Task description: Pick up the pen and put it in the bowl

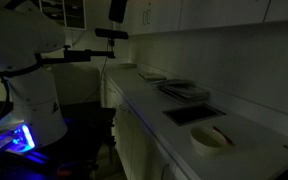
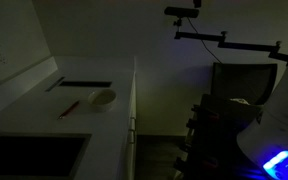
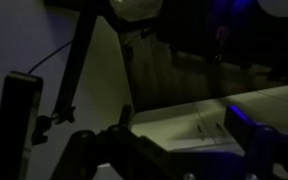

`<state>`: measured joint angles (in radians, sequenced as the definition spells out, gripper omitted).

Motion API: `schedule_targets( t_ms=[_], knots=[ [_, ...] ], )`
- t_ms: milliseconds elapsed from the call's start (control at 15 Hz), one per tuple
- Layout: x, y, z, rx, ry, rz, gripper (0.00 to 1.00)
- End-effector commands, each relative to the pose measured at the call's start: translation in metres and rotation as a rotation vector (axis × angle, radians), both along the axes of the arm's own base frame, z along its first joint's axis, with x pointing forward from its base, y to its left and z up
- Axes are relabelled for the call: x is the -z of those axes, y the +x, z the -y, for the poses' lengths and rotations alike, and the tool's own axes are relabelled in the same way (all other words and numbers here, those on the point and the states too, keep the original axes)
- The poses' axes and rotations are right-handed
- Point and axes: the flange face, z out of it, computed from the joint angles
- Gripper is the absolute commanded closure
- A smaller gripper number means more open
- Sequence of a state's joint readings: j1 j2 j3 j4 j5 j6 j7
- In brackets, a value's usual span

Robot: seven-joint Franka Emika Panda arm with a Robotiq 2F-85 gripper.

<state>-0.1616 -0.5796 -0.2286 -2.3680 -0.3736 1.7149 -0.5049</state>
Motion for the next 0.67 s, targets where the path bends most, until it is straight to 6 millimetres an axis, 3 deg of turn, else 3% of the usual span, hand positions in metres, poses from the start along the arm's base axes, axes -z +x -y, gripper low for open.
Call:
schedule_targets(
  t_ms=[0,267,400,600],
  knots=[
    [-0.001,0.000,0.000,0.000,0.000,-0.001,0.00],
    [0.000,0.005,-0.004,0.037,-0.005,0.009,0.00],
    [0.004,0.025,-0.023,0.097,-0.010,0.046,0.00],
    [0.024,0.070,-0.071,0.260,0.022,0.085,0.00]
  ],
)
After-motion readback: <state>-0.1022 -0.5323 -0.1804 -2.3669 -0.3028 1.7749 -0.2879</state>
